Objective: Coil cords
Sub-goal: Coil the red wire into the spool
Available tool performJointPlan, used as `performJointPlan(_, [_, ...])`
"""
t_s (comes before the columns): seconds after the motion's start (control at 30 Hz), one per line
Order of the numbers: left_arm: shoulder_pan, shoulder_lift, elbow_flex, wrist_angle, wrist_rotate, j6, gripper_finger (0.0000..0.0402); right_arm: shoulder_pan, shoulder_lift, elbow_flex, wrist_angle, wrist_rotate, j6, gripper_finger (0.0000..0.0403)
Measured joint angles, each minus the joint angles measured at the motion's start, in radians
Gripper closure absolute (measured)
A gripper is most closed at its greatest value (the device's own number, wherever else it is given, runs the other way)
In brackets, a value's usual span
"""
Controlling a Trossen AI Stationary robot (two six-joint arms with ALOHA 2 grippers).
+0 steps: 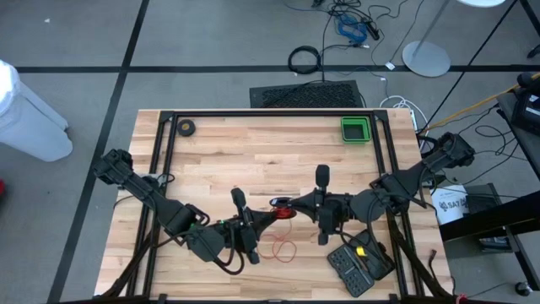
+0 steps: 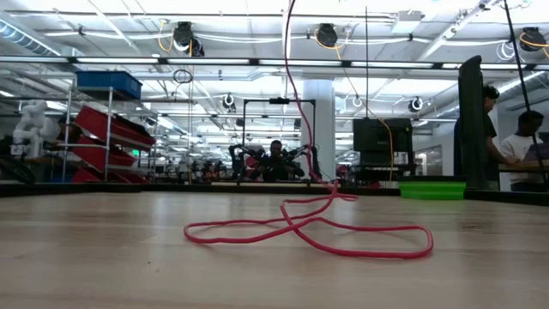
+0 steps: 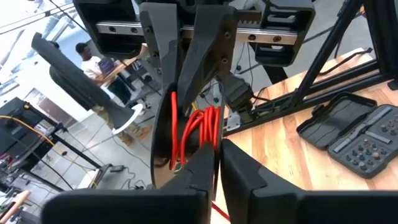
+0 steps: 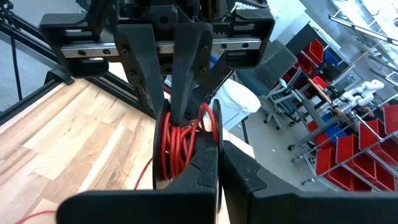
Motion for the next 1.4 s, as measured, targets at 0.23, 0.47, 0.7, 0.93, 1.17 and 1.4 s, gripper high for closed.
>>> performJointPlan(0.23, [-0.004, 0.0, 0.0, -0.001, -0.007, 0.007, 0.0393, 0.0, 0.0, 0.0, -0.005, -0.002, 0.03, 0.0396])
performJointPlan(0.47, [-0.032, -0.007, 0.0, -0.002, -0.03, 0.007, 0.0398, 0.044, -0.014, 0.0, -0.008, 0.12, 0.066, 0.0341])
performJointPlan(0.7, [-0.093, -0.072, 0.0, -0.059, -0.046, -0.038, 0.04, 0.074, -0.053, 0.0, -0.111, 0.143, 0.236, 0.0276])
performJointPlan(0.93, [-0.183, -0.157, 0.0, -0.141, -0.048, -0.144, 0.04, -0.019, -0.009, -0.105, 0.011, -0.091, 0.28, 0.026])
performJointPlan(1.17, [-0.241, -0.186, 0.001, -0.16, -0.051, -0.158, 0.0397, -0.091, 0.104, -0.437, 0.605, -0.348, 0.312, 0.0263])
performJointPlan(1.4, [-0.268, -0.188, 0.001, -0.159, -0.053, -0.159, 0.0395, -0.147, 0.331, -0.574, 1.111, -0.341, 0.27, 0.0263])
